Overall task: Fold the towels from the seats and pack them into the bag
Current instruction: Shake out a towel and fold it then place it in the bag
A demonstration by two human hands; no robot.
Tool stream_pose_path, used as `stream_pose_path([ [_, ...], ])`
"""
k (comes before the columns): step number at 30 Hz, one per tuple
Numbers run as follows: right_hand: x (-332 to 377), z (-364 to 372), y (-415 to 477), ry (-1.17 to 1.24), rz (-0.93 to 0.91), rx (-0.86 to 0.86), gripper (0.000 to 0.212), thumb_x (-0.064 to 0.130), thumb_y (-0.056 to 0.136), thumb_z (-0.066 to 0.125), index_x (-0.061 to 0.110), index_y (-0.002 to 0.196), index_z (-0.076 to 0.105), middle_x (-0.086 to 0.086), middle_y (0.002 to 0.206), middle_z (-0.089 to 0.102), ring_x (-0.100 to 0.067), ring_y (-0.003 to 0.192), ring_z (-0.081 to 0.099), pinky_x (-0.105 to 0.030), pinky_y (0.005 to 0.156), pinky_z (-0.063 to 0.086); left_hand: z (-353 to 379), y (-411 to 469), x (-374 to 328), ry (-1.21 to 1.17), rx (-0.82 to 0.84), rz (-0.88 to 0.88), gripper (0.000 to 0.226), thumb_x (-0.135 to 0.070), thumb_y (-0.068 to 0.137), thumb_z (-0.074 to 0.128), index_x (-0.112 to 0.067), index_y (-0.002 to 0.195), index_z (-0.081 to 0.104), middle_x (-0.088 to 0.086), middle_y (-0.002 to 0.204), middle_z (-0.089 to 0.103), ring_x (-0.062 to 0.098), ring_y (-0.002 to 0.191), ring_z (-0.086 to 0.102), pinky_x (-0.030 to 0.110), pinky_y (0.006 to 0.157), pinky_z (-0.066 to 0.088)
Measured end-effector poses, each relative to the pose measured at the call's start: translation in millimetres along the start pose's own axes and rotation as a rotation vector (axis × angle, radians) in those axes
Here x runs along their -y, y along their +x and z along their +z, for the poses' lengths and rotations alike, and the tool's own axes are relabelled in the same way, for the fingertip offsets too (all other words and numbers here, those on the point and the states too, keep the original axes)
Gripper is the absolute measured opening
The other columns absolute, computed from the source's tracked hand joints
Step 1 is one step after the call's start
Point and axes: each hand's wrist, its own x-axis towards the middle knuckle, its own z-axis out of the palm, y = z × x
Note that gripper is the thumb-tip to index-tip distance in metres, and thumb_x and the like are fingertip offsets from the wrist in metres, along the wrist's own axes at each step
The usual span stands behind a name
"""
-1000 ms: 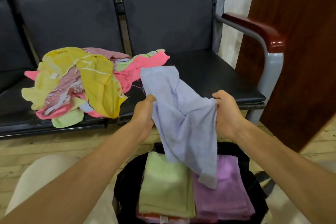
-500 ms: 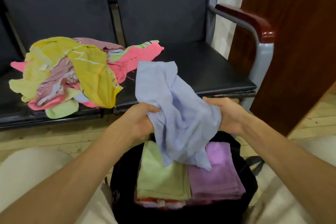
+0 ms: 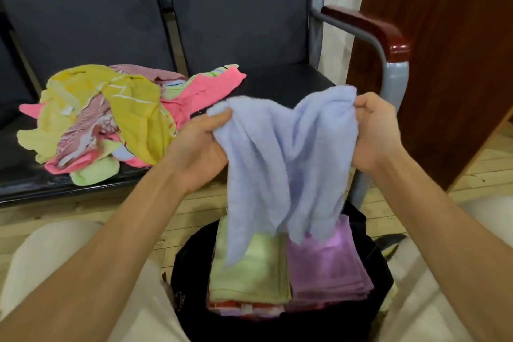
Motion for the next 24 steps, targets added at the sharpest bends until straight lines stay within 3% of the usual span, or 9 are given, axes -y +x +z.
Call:
stream_pose_path([
  [2,12,-3,3,0.156,-0.132,-0.058,0.030,0.020,0.092,0.038,0.020,0.063,0.035,0.003,0.061,0.041,-0.009,0.057,0.043,-0.024,0.056,0.035,-1,-2,-10,-0.113,0.002,0.042,0.041,-0.020,0.099,0.038,-0.002,0.133,0.052,0.013,0.131,0.059,0.026,0.122,0.056,0.041,0.103,0.046],
  [4,17,-6,6,0.190,-0.184,-0.127,0.024,0.024,0.090,0.042,0.021,0.067,0.038,0.003,0.068,0.042,-0.011,0.063,0.044,-0.026,0.060,0.037,-6,-2,-16,-0.144,-0.060,0.043,0.040,-0.019,0.099,0.038,-0.003,0.133,0.053,0.012,0.130,0.061,0.025,0.120,0.058,0.039,0.102,0.045],
  [7,10,-10,6,0.001,-0.132,-0.293,0.020,0.034,0.095,0.050,0.019,0.082,0.057,0.002,0.082,0.062,-0.016,0.082,0.061,-0.030,0.072,0.052,-16,-2,-13,-0.065,-0.225,-0.038,0.032,-0.011,0.098,0.037,-0.001,0.119,0.060,0.011,0.104,0.073,0.021,0.094,0.071,0.033,0.083,0.052],
  [10,1,-6,7,-0.196,0.009,-0.370,0.012,0.035,0.095,0.059,0.024,0.095,0.060,0.003,0.096,0.066,-0.019,0.092,0.063,-0.036,0.083,0.053,-27,-2,-10,-0.017,-0.326,-0.102,0.031,-0.005,0.098,0.032,-0.003,0.103,0.062,0.010,0.084,0.074,0.020,0.072,0.072,0.032,0.068,0.051],
  [13,-2,-6,14,-0.379,0.074,-0.408,0.018,0.028,0.090,0.067,0.019,0.103,0.058,0.000,0.096,0.061,-0.023,0.095,0.060,-0.042,0.089,0.053,-41,2,-15,-0.015,-0.409,-0.049,0.031,-0.005,0.098,0.034,0.000,0.116,0.059,0.012,0.096,0.072,0.021,0.081,0.070,0.031,0.069,0.050],
  [16,-3,-11,19,-0.815,-0.152,-0.431,0.023,0.021,0.089,0.068,0.019,0.106,0.053,0.001,0.097,0.053,-0.019,0.094,0.056,-0.038,0.087,0.052,-50,6,-20,0.040,-0.458,0.006,0.027,-0.009,0.100,0.040,0.000,0.121,0.055,0.013,0.111,0.067,0.023,0.093,0.066,0.032,0.071,0.051],
  [18,-3,-12,18,-0.967,-0.256,-0.412,0.024,0.021,0.089,0.068,0.017,0.110,0.055,0.007,0.095,0.051,-0.013,0.090,0.054,-0.031,0.083,0.047,-57,10,-22,0.123,-0.513,0.039,0.027,-0.013,0.100,0.044,-0.001,0.121,0.056,0.012,0.114,0.066,0.024,0.100,0.064,0.035,0.079,0.052],
  [20,-1,-14,17,-0.901,-0.202,-0.361,0.014,0.022,0.088,0.069,0.014,0.099,0.066,0.007,0.095,0.058,-0.014,0.094,0.056,-0.030,0.081,0.045,-67,14,-26,0.211,-0.591,0.085,0.031,-0.018,0.099,0.049,-0.001,0.124,0.057,0.012,0.120,0.065,0.027,0.106,0.063,0.040,0.090,0.051],
  [24,6,-11,8,-0.381,0.047,-0.135,0.011,0.013,0.088,0.067,0.016,0.099,0.067,-0.003,0.105,0.064,-0.021,0.100,0.062,-0.031,0.075,0.052,-77,17,-28,0.250,-0.652,0.127,0.036,-0.019,0.098,0.051,0.001,0.127,0.054,0.014,0.121,0.063,0.028,0.109,0.061,0.038,0.091,0.050],
])
